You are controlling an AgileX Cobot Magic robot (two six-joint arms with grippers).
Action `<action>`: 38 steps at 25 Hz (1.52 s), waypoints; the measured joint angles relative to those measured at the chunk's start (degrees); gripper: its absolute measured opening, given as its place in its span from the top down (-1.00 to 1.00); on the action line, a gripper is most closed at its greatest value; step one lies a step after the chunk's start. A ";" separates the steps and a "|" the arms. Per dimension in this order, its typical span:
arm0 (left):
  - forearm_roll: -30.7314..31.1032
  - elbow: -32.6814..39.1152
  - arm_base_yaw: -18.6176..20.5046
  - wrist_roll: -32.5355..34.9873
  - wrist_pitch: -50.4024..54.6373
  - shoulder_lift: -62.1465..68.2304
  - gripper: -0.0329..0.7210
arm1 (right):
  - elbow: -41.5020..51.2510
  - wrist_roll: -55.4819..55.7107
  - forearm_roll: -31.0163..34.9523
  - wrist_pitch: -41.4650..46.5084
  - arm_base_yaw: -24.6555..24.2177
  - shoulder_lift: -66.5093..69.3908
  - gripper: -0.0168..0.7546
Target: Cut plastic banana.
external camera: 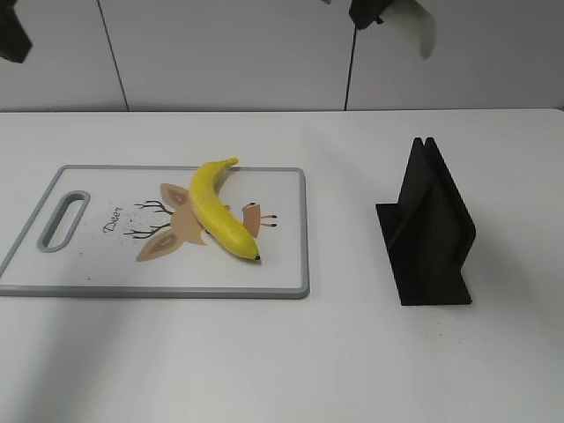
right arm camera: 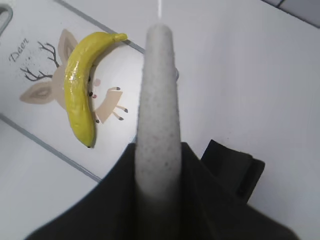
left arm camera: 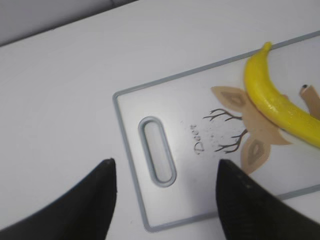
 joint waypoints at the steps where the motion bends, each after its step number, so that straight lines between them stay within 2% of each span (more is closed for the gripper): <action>1: 1.06 0.08 0.65 -1.60 1.42 -0.84 -0.67 | 0.50 2.60 -0.06 0.00 -0.16 -0.67 0.49; 6: 5.91 3.75 1.79 -6.23 3.46 -7.76 -0.65 | 7.07 10.67 -1.17 0.00 -0.68 -6.30 0.49; 12: 6.02 14.27 1.79 -7.34 0.10 -19.54 -0.65 | 19.31 16.54 -6.98 -1.35 -0.87 -14.37 0.49; 23: 6.20 30.70 1.79 -9.60 0.08 -43.86 -0.65 | 43.74 25.09 -7.40 -11.94 -0.87 -27.14 0.49; 31: 6.15 43.11 1.79 -10.53 0.95 -63.33 -0.65 | 49.71 27.32 -8.11 -15.35 -0.87 -27.57 0.50; 38: 6.04 48.13 1.79 -10.53 4.92 -77.07 -0.65 | 49.95 29.21 -9.80 -16.83 -0.87 -27.67 0.50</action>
